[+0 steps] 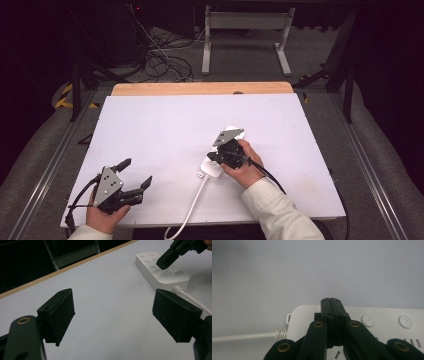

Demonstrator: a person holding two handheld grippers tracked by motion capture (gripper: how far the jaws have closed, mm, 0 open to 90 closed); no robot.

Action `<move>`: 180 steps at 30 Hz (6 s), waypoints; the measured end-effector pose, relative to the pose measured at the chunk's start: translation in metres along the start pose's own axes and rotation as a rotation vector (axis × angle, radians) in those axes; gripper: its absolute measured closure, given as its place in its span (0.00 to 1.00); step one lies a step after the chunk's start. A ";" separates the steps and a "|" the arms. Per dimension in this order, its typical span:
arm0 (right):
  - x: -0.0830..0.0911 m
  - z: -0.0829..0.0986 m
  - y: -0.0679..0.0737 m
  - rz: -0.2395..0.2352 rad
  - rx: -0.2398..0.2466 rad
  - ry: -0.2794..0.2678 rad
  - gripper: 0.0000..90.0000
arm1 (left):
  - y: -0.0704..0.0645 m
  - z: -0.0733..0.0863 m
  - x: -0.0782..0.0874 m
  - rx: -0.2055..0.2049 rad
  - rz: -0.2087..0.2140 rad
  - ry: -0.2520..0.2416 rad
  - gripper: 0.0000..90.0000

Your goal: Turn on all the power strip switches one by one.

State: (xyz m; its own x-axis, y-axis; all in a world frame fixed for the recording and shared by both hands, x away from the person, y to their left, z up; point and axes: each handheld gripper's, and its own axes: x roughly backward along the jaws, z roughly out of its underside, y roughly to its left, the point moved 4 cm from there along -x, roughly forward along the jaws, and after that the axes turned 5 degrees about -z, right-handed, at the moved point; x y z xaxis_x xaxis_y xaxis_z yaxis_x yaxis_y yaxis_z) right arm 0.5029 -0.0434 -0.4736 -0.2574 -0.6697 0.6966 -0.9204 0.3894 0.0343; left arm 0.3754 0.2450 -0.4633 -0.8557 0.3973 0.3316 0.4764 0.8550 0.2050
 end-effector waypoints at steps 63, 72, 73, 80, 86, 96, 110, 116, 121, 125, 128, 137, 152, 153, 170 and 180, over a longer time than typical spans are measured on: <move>0.010 -0.008 0.003 0.028 0.009 -0.123 1.00 | 0.000 0.000 0.001 0.000 0.000 -0.002 0.20; 0.016 -0.010 0.000 0.041 0.009 -0.135 1.00 | 0.000 0.000 0.000 0.006 0.004 0.000 0.20; 0.016 -0.010 0.000 0.046 0.010 -0.137 1.00 | 0.000 0.000 0.000 0.005 0.004 0.000 0.20; 0.017 -0.007 -0.017 0.091 -0.032 -0.128 1.00 | 0.000 0.000 0.000 0.005 0.005 0.002 0.20; 0.013 -0.002 -0.029 0.104 -0.065 -0.111 1.00 | 0.001 0.000 -0.001 -0.002 0.002 0.001 0.20; 0.001 0.004 -0.033 0.119 -0.064 -0.052 1.00 | 0.000 0.001 0.000 0.009 0.006 0.002 0.20; -0.004 0.008 -0.035 0.113 -0.070 -0.024 1.00 | 0.000 0.001 -0.001 0.008 0.008 0.002 0.20; -0.005 0.009 -0.035 0.113 -0.075 -0.027 1.00 | 0.000 0.000 -0.001 0.006 0.008 0.002 0.20; -0.005 0.010 -0.037 0.101 -0.091 -0.029 1.00 | 0.000 0.000 0.000 0.005 0.007 0.003 0.20; -0.006 0.010 -0.035 0.115 -0.082 -0.023 1.00 | 0.000 0.000 0.000 0.005 0.007 0.003 0.20; -0.007 0.010 -0.034 0.125 -0.087 -0.020 1.00 | 0.000 0.000 0.000 0.005 0.008 0.002 0.20; -0.008 0.010 -0.032 0.142 -0.083 -0.012 1.00 | 0.000 0.000 -0.001 0.003 0.004 0.002 0.20; -0.008 0.010 -0.033 0.134 -0.106 -0.018 1.00 | -0.001 0.000 0.000 0.007 0.007 0.004 0.20; -0.005 0.010 -0.033 0.136 -0.097 -0.034 1.00 | 0.000 0.000 0.000 0.007 0.007 0.002 0.20; 0.024 -0.004 -0.025 0.125 -0.069 -0.188 1.00 | 0.000 0.001 -0.001 0.012 0.008 0.003 0.20; 0.028 -0.012 -0.027 0.110 -0.067 -0.175 1.00 | 0.002 0.001 -0.001 0.006 0.000 0.005 0.20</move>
State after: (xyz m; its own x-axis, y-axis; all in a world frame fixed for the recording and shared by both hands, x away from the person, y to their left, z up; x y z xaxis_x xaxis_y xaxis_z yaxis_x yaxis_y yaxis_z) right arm 0.5243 -0.0650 -0.4469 -0.4079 -0.7182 0.5637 -0.8639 0.5035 0.0163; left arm 0.3770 0.2463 -0.4643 -0.8548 0.3951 0.3365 0.4748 0.8571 0.2000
